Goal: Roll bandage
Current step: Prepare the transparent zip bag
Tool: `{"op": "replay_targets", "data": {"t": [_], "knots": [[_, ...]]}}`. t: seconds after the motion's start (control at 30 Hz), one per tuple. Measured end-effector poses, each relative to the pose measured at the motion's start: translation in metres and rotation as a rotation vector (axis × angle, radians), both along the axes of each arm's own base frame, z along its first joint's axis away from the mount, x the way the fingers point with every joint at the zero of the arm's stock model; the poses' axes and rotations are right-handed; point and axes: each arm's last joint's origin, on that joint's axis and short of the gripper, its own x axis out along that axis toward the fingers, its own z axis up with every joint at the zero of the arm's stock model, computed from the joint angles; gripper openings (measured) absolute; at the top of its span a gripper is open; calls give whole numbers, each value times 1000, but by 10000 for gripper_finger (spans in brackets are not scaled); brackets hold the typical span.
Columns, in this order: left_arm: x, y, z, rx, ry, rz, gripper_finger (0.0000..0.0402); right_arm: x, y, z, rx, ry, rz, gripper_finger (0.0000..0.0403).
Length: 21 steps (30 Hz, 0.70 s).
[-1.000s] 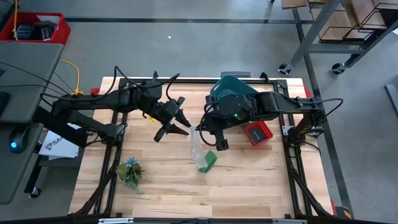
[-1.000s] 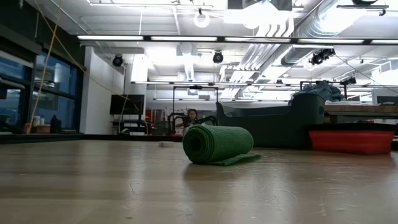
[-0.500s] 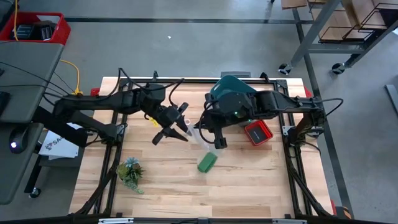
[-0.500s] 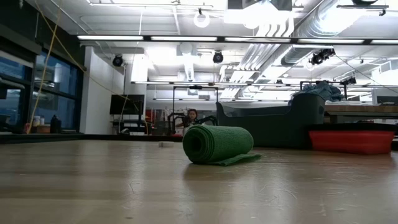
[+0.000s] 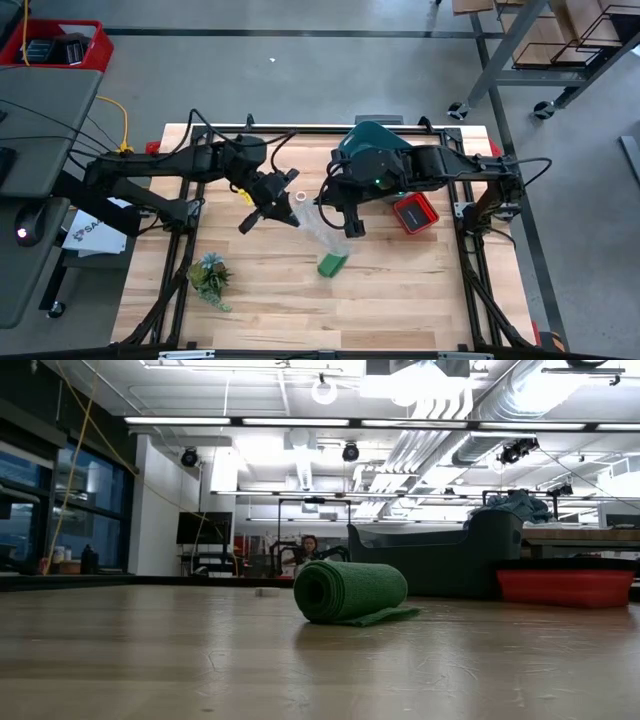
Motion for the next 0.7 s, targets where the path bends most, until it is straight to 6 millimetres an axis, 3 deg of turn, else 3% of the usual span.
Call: {"op": "replay_targets", "data": {"t": [0.27, 0.5, 0.7], "knots": [[-5, 5, -4, 141, 18, 93, 1, -2, -3, -3, 217, 38, -251, 17], [-6, 15, -9, 299, 44, 214, 0, -4, -4, -6, 337, 68, -378, 115], [-10, 12, -17, 672, 93, 275, 0, -10, -7, -13, 413, 119, -553, 178]]}}
